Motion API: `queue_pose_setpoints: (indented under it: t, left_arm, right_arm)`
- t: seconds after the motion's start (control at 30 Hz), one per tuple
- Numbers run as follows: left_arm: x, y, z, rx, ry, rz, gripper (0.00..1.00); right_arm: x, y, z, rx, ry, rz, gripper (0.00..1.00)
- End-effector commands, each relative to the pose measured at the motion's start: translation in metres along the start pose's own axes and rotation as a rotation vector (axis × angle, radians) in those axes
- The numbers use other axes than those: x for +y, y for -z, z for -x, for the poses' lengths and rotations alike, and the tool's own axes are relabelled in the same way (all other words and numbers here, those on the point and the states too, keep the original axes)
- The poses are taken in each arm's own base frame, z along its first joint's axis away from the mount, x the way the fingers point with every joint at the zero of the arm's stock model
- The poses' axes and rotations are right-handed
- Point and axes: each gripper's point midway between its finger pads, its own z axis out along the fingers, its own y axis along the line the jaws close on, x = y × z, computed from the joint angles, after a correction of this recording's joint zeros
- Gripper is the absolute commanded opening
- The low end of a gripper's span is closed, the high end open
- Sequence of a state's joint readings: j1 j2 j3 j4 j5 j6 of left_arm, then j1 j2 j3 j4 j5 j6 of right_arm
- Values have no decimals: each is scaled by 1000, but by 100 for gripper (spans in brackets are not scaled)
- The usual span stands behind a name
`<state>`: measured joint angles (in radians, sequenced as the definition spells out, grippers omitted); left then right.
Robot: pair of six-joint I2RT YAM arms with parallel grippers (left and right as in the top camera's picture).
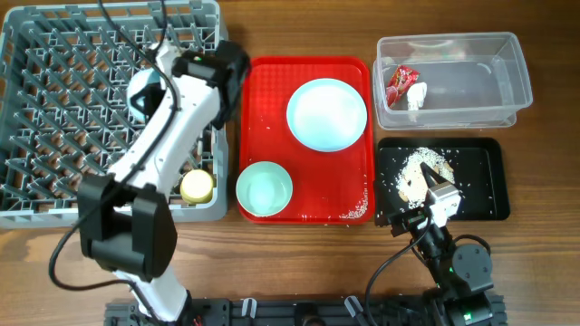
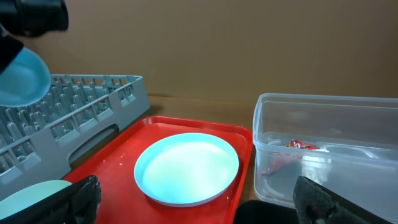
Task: Sort waste into correct bins and load items into the dishwasher rack
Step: 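Lift the light blue bowl and set it in the dish rack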
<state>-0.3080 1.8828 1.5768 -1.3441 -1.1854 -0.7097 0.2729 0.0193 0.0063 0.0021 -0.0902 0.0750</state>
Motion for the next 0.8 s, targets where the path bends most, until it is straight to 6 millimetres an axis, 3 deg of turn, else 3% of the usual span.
queue_pose_setpoints:
  t: [0.0, 0.2, 0.33, 0.5, 0.77]
  left_arm:
    - [-5, -9, 1, -22, 10, 52, 4]
    - [-42, -7, -21, 42, -65, -13, 4]
    - [-56, -13, -37, 62, -121, 8, 4]
    - [-55, -12, -44, 73, -182, 23, 4]
    - [-34, -7, -44, 65, -167, 83, 4]
  right_arm:
    - [2, 0, 2, -11, -9, 14, 100]
    - [2, 0, 2, -11, -9, 14, 100]
    - [2, 0, 2, -11, -9, 14, 100]
    - [2, 0, 2, -11, -9, 14, 100]
    - [2, 0, 2, -11, -9, 14, 100]
